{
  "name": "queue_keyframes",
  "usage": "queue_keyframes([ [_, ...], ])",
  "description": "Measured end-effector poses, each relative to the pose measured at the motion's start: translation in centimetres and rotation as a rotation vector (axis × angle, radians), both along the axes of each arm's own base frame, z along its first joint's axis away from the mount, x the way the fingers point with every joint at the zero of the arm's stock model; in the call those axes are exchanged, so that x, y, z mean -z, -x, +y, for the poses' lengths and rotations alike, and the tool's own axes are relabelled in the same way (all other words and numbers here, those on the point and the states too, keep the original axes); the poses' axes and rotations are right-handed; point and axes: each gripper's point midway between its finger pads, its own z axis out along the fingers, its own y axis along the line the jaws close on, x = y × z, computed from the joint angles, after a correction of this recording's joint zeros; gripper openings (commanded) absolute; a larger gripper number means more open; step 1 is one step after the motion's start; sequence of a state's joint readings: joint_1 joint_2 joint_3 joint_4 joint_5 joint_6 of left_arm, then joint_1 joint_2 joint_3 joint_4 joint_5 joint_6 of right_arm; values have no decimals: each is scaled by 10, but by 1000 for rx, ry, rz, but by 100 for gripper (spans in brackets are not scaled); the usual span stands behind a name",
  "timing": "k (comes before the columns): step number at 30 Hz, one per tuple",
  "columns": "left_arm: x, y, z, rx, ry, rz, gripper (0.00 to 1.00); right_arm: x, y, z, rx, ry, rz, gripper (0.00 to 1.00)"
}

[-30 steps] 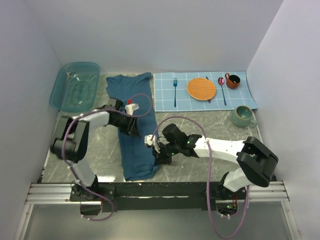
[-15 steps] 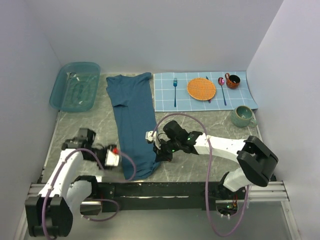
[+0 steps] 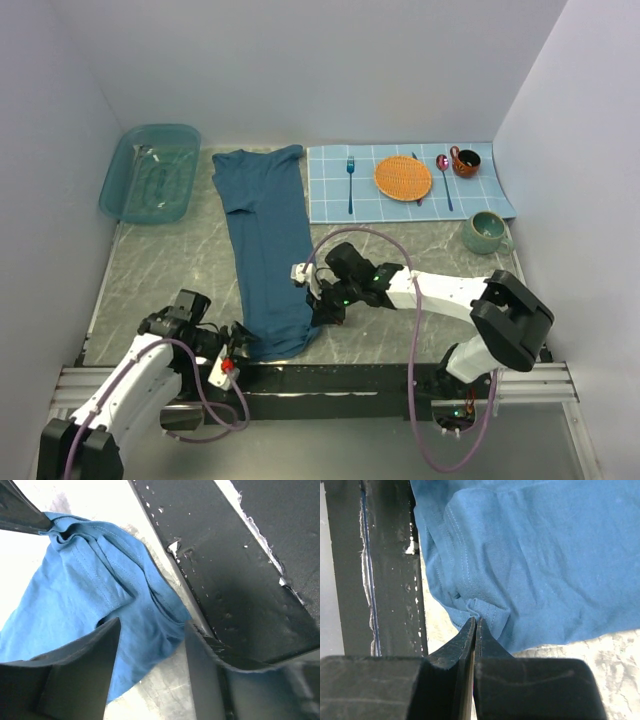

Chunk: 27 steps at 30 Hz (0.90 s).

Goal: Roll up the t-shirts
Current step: Roll the T-shirt to the center of the board.

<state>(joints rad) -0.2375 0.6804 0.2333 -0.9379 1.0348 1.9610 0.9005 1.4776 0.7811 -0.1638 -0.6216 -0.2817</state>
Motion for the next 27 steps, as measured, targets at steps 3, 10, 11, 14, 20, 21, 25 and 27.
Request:
queue_keyframes([
  [3, 2, 1, 1, 13, -12, -2, 47, 4, 0, 0, 0, 13, 11, 0],
  [10, 3, 12, 16, 17, -173, 236, 49, -1, -5, 7, 2, 7, 8, 0],
  [11, 2, 12, 18, 19, -194, 261, 50, -2, -6, 8, 2, 4, 7, 0],
  [14, 3, 11, 22, 21, -231, 290, 50, -2, -6, 8, 2, 3, 6, 0],
  [20, 6, 17, 23, 41, -241, 262, 51, -1, -6, 8, 2, 5, 9, 0],
  [21, 6, 18, 22, 56, -239, 251, 51, -1, -6, 8, 1, 4, 10, 0],
  [25, 5, 14, 12, 123, -227, 192, 50, -1, -5, 8, 2, 4, 13, 0],
  [27, 4, 11, 8, 140, -227, 182, 50, -1, -5, 8, 1, 3, 16, 0],
])
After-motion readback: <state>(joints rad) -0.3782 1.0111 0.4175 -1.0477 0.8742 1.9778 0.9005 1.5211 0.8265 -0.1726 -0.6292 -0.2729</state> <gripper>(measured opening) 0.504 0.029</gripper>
